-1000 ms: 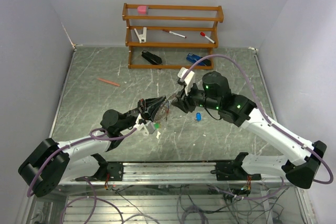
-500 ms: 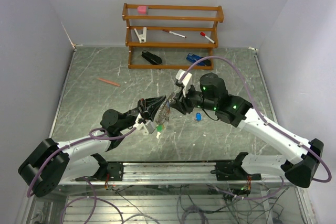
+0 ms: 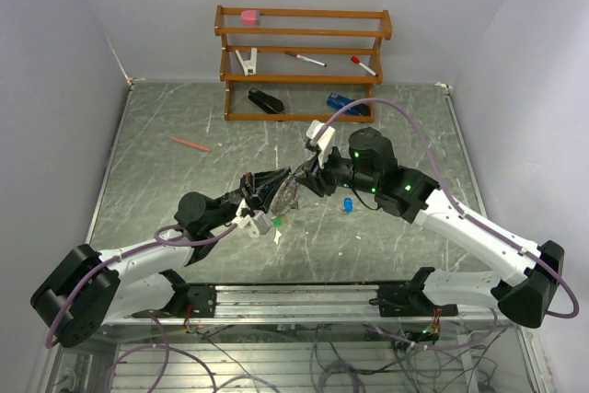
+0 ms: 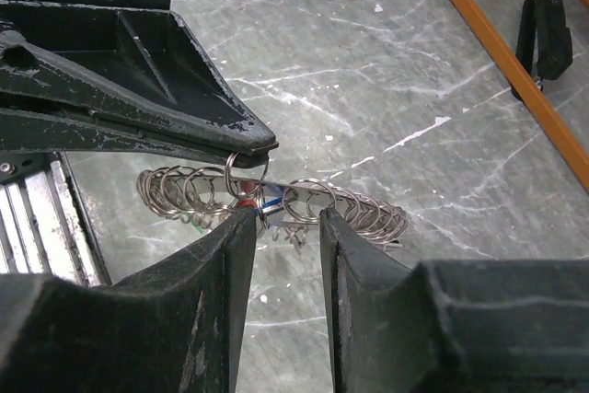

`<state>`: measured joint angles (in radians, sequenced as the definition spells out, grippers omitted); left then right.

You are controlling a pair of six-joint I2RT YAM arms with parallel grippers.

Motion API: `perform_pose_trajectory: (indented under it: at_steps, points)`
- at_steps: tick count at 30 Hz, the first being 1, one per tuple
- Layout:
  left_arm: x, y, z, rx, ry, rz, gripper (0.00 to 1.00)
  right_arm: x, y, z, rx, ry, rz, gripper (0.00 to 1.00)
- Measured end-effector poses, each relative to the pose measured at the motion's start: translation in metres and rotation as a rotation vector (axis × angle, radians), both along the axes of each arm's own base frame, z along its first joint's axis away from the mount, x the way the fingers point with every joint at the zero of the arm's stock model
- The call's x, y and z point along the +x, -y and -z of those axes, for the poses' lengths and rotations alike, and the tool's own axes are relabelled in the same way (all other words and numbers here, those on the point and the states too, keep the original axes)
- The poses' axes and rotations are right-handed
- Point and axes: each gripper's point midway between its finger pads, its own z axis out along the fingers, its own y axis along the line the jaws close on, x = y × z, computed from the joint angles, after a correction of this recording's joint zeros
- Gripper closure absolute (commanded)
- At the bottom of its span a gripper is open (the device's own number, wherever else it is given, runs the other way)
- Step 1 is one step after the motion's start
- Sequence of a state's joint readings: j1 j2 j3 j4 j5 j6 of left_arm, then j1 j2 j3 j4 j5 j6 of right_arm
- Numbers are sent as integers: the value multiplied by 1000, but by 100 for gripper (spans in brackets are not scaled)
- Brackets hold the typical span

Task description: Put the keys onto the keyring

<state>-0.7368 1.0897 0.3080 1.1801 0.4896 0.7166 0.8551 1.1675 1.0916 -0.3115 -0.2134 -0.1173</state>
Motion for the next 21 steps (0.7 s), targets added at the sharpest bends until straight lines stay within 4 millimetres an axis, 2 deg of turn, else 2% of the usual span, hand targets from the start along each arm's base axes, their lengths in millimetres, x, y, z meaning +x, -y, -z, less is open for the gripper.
perform_pose_trajectory:
  at_steps: [3, 5, 6, 10, 15, 17, 19, 21]
  points:
    - [0, 0, 0, 0, 0, 0, 93, 2, -2, 1, -1, 3, -2, 76]
    - [0, 0, 0, 0, 0, 0, 93, 2, -2, 3, -7, 2, -4, 92]
    - [0, 0, 0, 0, 1, 0, 93, 3, -3, 4, -10, 2, -5, 95]
    - [0, 0, -2, -3, 4, 1, 93, 3, -3, 5, -12, 2, -5, 100]
    - [0, 0, -2, -3, 4, 0, 93, 3, -2, 4, -11, 2, 4, 100]
    - [2, -1, -3, -5, 4, -13, 93, 6, 5, 5, -24, 0, 42, 92]
    - [6, -4, -4, -8, 6, -39, 93, 8, 14, 5, -31, -9, 94, 73]
    - [11, -8, -6, -13, 17, -83, 93, 12, 29, 2, -22, -16, 174, 59]
